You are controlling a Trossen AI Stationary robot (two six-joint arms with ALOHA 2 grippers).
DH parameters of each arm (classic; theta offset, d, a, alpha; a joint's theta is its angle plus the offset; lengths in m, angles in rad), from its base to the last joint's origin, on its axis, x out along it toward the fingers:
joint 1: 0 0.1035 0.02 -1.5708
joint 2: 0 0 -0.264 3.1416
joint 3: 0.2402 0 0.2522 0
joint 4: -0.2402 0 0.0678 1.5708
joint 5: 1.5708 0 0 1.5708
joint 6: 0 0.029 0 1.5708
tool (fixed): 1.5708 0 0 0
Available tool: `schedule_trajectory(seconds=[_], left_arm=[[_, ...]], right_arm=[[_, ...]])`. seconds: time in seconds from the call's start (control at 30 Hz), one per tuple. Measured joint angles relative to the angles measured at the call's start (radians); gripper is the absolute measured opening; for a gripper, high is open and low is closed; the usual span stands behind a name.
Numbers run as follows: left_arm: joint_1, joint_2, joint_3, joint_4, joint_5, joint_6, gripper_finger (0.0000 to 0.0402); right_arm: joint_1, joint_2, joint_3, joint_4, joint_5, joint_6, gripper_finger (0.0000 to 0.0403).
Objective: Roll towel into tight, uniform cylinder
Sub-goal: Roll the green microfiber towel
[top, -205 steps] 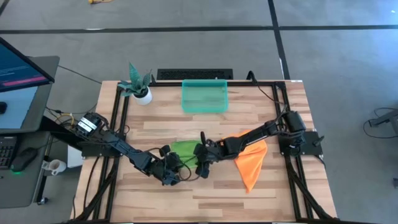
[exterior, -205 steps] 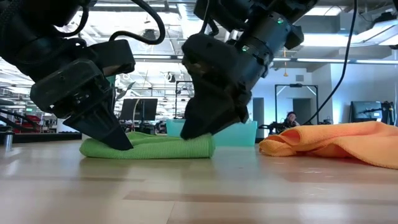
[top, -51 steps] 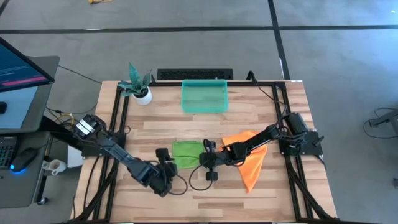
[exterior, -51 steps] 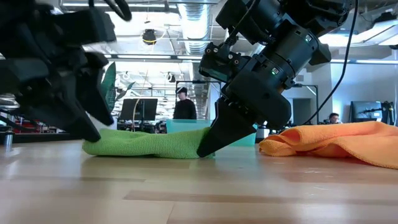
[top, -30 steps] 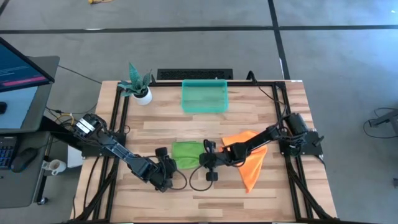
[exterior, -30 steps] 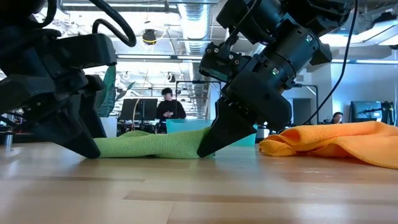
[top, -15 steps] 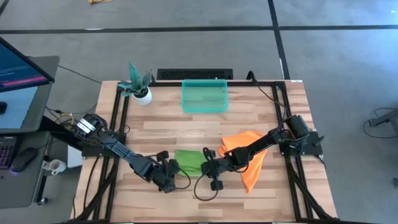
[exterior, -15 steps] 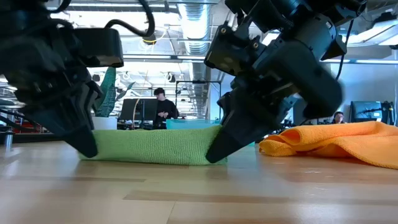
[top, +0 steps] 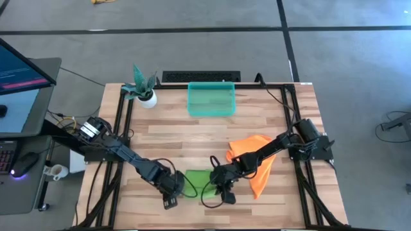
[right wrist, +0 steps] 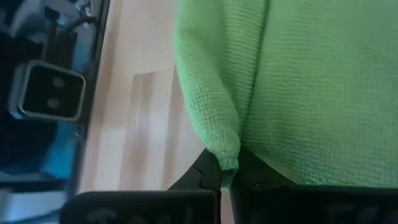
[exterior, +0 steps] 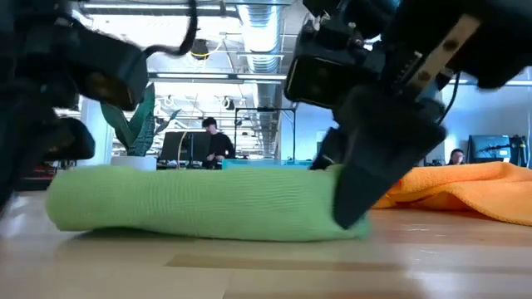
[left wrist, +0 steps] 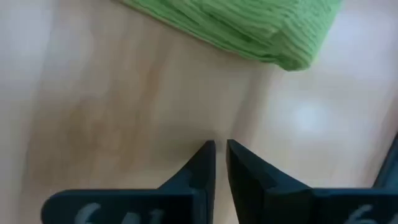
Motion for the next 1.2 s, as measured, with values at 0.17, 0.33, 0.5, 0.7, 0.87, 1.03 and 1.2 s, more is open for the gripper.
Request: schedule_trajectory(seconds=[0.17,0.33,0.5,0.7,0.87,1.03,1.2], left_arm=[[0.002,-0.001,0.001,-0.004,0.029,-0.008,0.0016],[-0.015,-0.001,0.003,0.028,-0.046,0.054,0.0008],[-0.079,-0.001,0.003,0.125,-0.195,0.225,0.0001],[-0.164,-0.002,0.003,0.263,-0.240,0.371,0.0000],[-0.173,-0.002,0.004,0.324,-0.363,0.412,0.0000],[-0.152,-0.002,0.004,0.319,-0.396,0.430,0.0000],[-0.150,-0.001,0.004,0.319,-0.396,0.466,0.0000]], right_arm=[[-0.018,0.002,0.000,-0.001,-0.047,0.130,0.0026],[-0.019,0.002,0.000,-0.001,-0.054,0.214,0.0026],[-0.020,0.002,0.000,-0.001,-0.063,0.231,0.0026],[-0.027,0.002,0.001,0.000,-0.063,0.268,0.0026],[-0.039,0.001,0.001,0.001,-0.066,0.322,0.0026],[-0.044,0.001,-0.001,0.027,-0.068,0.393,0.0026],[-0.051,0.003,-0.001,0.043,-0.068,0.426,0.0026]])
